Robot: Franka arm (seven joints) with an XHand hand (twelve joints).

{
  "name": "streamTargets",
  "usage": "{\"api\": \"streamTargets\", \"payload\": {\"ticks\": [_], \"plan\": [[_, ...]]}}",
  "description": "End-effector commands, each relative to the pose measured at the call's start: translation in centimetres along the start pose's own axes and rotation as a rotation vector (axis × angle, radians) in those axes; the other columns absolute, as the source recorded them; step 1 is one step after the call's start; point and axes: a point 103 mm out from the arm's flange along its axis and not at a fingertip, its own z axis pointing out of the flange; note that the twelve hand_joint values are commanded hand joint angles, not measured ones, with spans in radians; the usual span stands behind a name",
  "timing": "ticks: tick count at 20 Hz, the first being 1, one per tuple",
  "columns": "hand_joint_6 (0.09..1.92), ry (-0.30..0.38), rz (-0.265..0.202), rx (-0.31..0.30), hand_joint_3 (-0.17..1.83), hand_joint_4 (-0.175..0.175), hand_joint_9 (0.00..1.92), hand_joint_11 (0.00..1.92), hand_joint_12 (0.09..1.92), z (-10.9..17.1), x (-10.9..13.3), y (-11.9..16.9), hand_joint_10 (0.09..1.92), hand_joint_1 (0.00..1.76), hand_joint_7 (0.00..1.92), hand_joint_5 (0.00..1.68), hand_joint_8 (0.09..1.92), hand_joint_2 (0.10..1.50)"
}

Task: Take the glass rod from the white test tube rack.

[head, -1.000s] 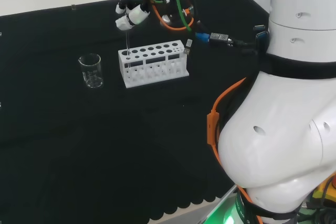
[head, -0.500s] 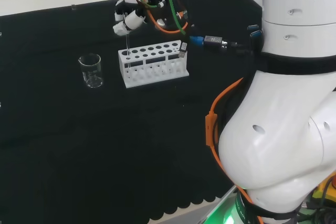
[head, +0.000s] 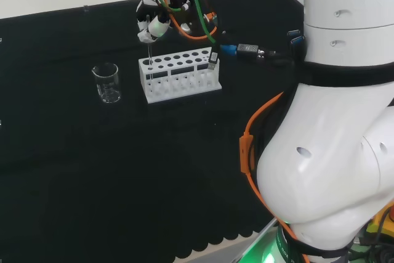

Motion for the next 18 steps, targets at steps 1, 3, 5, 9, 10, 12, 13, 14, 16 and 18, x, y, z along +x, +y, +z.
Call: {"api": "streamTargets", "payload": {"ticks": [1, 3, 5, 9, 10, 12, 13, 14, 16, 18], "plan": [[0.91, -0.001, -0.006, -0.020, 0.47, -0.038, 1.11, 1.11, 1.12, -0.47, 0.04, 0.37, 0.59, 0.78, 0.76, 0.65, 0.76, 0.84], [0.91, -0.004, -0.013, -0.028, 0.50, -0.041, 1.13, 1.13, 1.11, -0.53, -0.02, 0.36, 0.58, 0.79, 0.78, 0.66, 0.76, 0.84], [0.91, -0.011, -0.014, -0.035, 0.52, -0.047, 1.16, 1.16, 1.09, -0.54, -0.15, 0.31, 0.55, 0.80, 0.80, 0.68, 0.75, 0.83], [0.88, -0.038, -0.013, -0.041, 0.56, -0.100, 1.29, 1.32, 0.98, -0.57, -0.12, 0.28, 0.46, 0.87, 0.90, 0.76, 0.73, 0.82], [0.87, -0.039, -0.019, -0.050, 0.56, -0.121, 1.33, 1.37, 0.93, -0.64, 0.01, 0.34, 0.43, 0.89, 0.93, 0.79, 0.72, 0.81], [0.85, -0.041, -0.030, -0.061, 0.57, -0.157, 1.43, 1.47, 0.84, -0.75, -0.02, 0.33, 0.35, 0.93, 0.98, 0.83, 0.70, 0.81], [0.84, -0.040, -0.029, -0.061, 0.57, -0.166, 1.47, 1.51, 0.80, -0.79, -0.05, 0.40, 0.31, 0.95, 1.01, 0.84, 0.69, 0.81], [0.93, -0.043, -0.029, -0.063, 0.47, -0.127, 1.51, 1.55, 0.76, -0.80, 0.06, 0.54, 0.28, 1.00, 1.04, 0.88, 0.69, 0.88], [1.04, -0.055, -0.026, -0.064, 0.22, -0.106, 1.58, 1.61, 0.70, -0.89, 0.13, 0.62, 0.21, 1.07, 1.10, 0.92, 0.67, 1.02], [1.07, -0.072, -0.019, -0.062, 0.09, -0.131, 1.63, 1.65, 0.65, -0.96, 0.42, 0.73, 0.15, 1.11, 1.14, 0.93, 0.66, 1.09]]}}
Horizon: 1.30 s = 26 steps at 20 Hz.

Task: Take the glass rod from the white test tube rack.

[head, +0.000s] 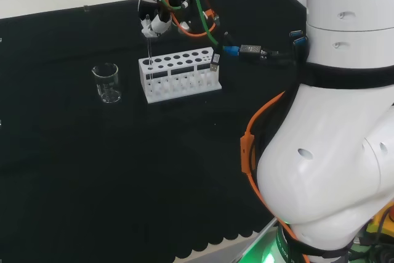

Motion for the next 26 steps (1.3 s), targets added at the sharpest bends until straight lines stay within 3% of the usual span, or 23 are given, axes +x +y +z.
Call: {"api": "streamTargets", "payload": {"ticks": [1, 6, 8, 10, 12, 14, 18, 22, 25, 26], "plan": [[1.08, -0.039, 0.008, 0.003, 0.06, -0.141, 1.64, 1.67, 0.64, -0.2, 0.6, 0.3, 0.14, 1.12, 1.15, 0.93, 0.65, 1.11], [1.03, -0.068, 0.021, 0.010, 0.01, -0.173, 1.72, 1.76, 0.55, -0.3, 1.1, 0.5, 0.09, 1.15, 1.27, 0.97, 0.59, 1.11], [1.00, -0.047, 0.017, -0.004, 0.01, -0.175, 1.75, 1.80, 0.51, -0.3, 1.3, 0.6, 0.09, 1.16, 1.33, 0.98, 0.57, 1.11], [0.95, -0.091, 0.017, 0.004, 0.00, -0.175, 1.78, 1.79, 0.46, -0.3, 1.4, 0.6, 0.09, 1.17, 1.43, 1.02, 0.54, 1.10], [0.91, -0.092, 0.021, -0.018, -0.01, -0.175, 1.83, 1.76, 0.44, -0.3, 1.0, 0.3, 0.09, 1.18, 1.51, 1.05, 0.55, 1.09], [0.88, -0.130, 0.025, 0.008, -0.02, -0.175, 1.88, 1.75, 0.46, -0.9, 1.2, 0.4, 0.09, 1.18, 1.57, 1.07, 0.58, 1.08], [0.85, -0.132, 0.017, -0.005, -0.13, -0.175, 1.92, 1.76, 0.53, -1.2, 1.0, 0.1, 0.18, 1.19, 1.64, 1.09, 0.60, 1.12], [0.82, -0.121, 0.027, -0.052, -0.17, -0.175, 1.92, 1.76, 0.55, -1.5, 0.8, -0.1, 0.24, 1.20, 1.66, 1.11, 0.61, 1.13], [0.81, -0.137, 0.037, -0.049, -0.17, -0.175, 1.92, 1.76, 0.55, -2.9, 0.9, -1.0, 0.26, 1.20, 1.67, 1.12, 0.62, 1.13], [0.80, -0.103, 0.017, -0.080, -0.17, -0.175, 1.92, 1.76, 0.55, -2.9, 0.9, -1.3, 0.27, 1.20, 1.67, 1.12, 0.62, 1.13]]}}
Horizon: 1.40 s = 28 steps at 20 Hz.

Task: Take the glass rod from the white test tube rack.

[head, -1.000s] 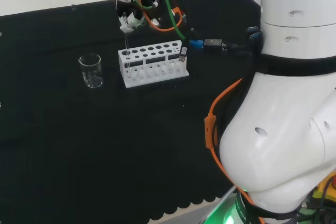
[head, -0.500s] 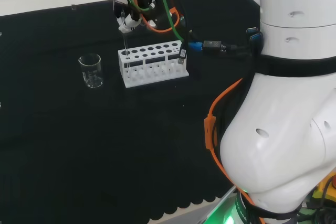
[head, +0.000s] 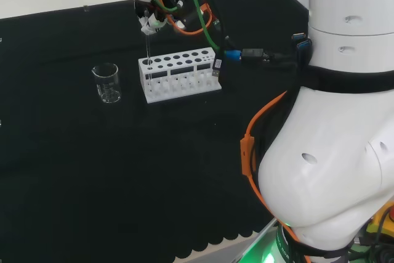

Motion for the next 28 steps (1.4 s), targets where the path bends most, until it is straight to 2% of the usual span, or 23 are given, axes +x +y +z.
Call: {"api": "streamTargets", "payload": {"ticks": [1, 10, 20, 28], "plan": [[0.80, 0.042, -0.008, -0.071, -0.17, -0.175, 1.92, 1.76, 0.55, -1.5, -0.2, -1.5, 0.27, 1.20, 1.67, 1.13, 0.62, 1.13], [0.79, 0.087, -0.009, -0.117, -0.17, -0.175, 1.92, 1.77, 0.55, -3.6, -0.5, -3.9, 0.30, 1.20, 1.67, 1.13, 0.63, 1.13], [0.78, 0.073, -0.003, -0.137, -0.17, -0.175, 1.92, 1.77, 0.55, -5.5, 0.2, -4.8, 0.32, 1.20, 1.68, 1.14, 0.64, 1.12], [0.77, 0.066, 0.009, -0.142, -0.17, -0.175, 1.92, 1.78, 0.55, -7.0, 0.5, -6.5, 0.33, 1.20, 1.68, 1.14, 0.64, 1.12]]}}
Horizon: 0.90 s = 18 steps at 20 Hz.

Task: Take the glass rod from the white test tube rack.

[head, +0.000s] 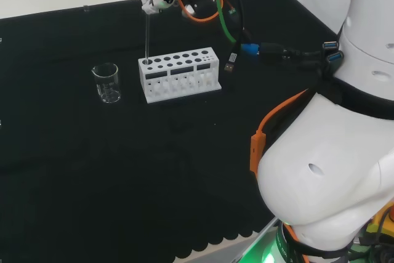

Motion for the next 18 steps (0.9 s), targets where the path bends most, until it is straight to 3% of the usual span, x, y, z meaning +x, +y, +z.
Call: {"api": "streamTargets", "payload": {"ticks": [1, 8, 11, 18], "plan": [[0.77, -0.007, 0.004, -0.001, -0.17, -0.175, 1.92, 1.78, 0.56, -1.4, 0.7, -1.2, 0.33, 1.20, 1.68, 1.15, 0.64, 1.12], [0.77, -0.027, -0.004, -0.001, -0.17, -0.175, 1.92, 1.78, 0.56, -2.1, 1.6, -1.2, 0.34, 1.20, 1.68, 1.15, 0.65, 1.12], [0.77, -0.003, -0.026, -0.023, -0.17, -0.175, 1.92, 1.78, 0.56, -3.1, 2.1, -1.8, 0.34, 1.20, 1.68, 1.15, 0.65, 1.12], [0.76, 0.006, -0.006, -0.049, -0.17, -0.175, 1.92, 1.78, 0.56, -3.8, 1.9, -2.9, 0.34, 1.20, 1.68, 1.15, 0.65, 1.12]]}}
